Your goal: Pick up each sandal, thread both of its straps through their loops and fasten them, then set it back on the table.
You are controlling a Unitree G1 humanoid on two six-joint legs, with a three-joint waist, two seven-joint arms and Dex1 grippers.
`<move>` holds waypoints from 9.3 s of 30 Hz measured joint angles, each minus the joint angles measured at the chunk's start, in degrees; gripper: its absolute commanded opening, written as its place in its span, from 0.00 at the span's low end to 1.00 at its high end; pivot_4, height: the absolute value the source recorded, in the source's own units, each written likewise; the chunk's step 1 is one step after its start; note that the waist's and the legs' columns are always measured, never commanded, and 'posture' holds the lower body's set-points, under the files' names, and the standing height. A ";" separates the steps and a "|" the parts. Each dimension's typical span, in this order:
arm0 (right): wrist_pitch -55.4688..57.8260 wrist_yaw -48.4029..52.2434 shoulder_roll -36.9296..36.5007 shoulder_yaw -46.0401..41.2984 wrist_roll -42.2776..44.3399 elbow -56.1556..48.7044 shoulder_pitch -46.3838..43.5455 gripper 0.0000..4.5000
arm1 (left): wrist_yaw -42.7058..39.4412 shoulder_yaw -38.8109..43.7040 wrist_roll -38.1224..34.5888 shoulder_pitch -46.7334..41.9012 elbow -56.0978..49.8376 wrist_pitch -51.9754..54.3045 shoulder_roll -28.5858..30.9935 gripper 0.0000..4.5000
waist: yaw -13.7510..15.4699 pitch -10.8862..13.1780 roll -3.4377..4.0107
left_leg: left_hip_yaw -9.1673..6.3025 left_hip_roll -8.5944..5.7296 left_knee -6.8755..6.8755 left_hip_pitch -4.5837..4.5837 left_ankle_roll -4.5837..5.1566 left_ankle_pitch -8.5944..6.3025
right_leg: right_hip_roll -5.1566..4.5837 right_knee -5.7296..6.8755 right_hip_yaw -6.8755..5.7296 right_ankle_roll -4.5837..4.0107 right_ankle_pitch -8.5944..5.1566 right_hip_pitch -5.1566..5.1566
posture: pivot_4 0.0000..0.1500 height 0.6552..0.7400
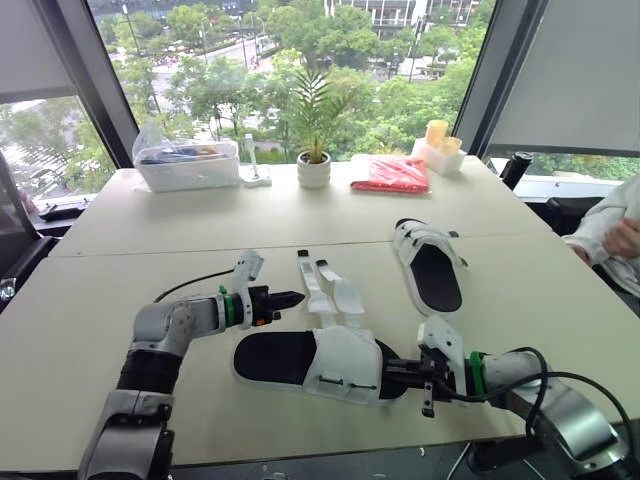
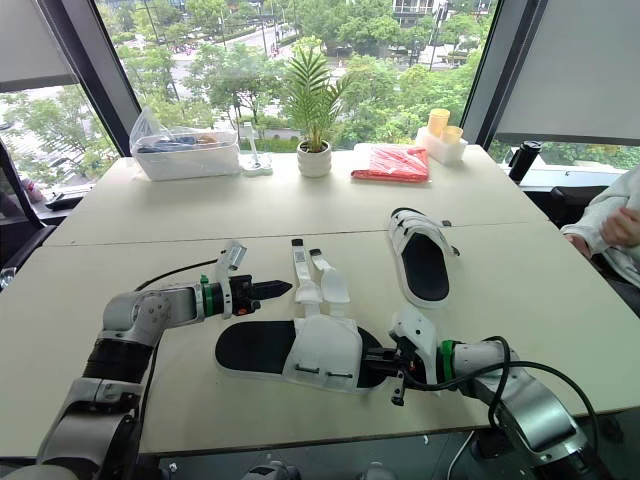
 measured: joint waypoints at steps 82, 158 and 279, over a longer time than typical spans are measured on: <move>-4.05 5.35 0.26 3.85 -4.52 5.15 -5.14 0.00 | -40.36 -14.63 13.08 8.90 -27.24 -42.45 4.38 0.00 | -0.05 -0.44 -0.02 | -0.01 0.09 -0.29 0.36 -0.06 -0.03 | -0.01 -0.46 0.09 -0.24 -0.11 0.45 | 1.00 1.00; -5.36 5.41 0.00 4.17 -5.05 5.37 -5.15 0.00 | -16.26 -10.11 -17.09 1.78 -5.90 2.85 3.51 0.01 | 0.03 -0.44 0.03 | -0.11 0.08 -0.35 0.30 0.09 -0.12 | -0.03 -0.86 -0.04 -0.04 -0.05 0.55 | 1.00 1.00; -3.70 3.34 -0.18 3.86 -5.12 3.07 -3.78 0.00 | -32.31 -19.78 12.84 27.98 -31.84 -33.29 13.84 0.87 | 0.46 -0.44 0.06 | -0.11 0.12 -0.61 0.29 0.09 -0.13 | -0.13 -1.05 -0.02 -0.37 -0.24 0.50 | 1.00 1.00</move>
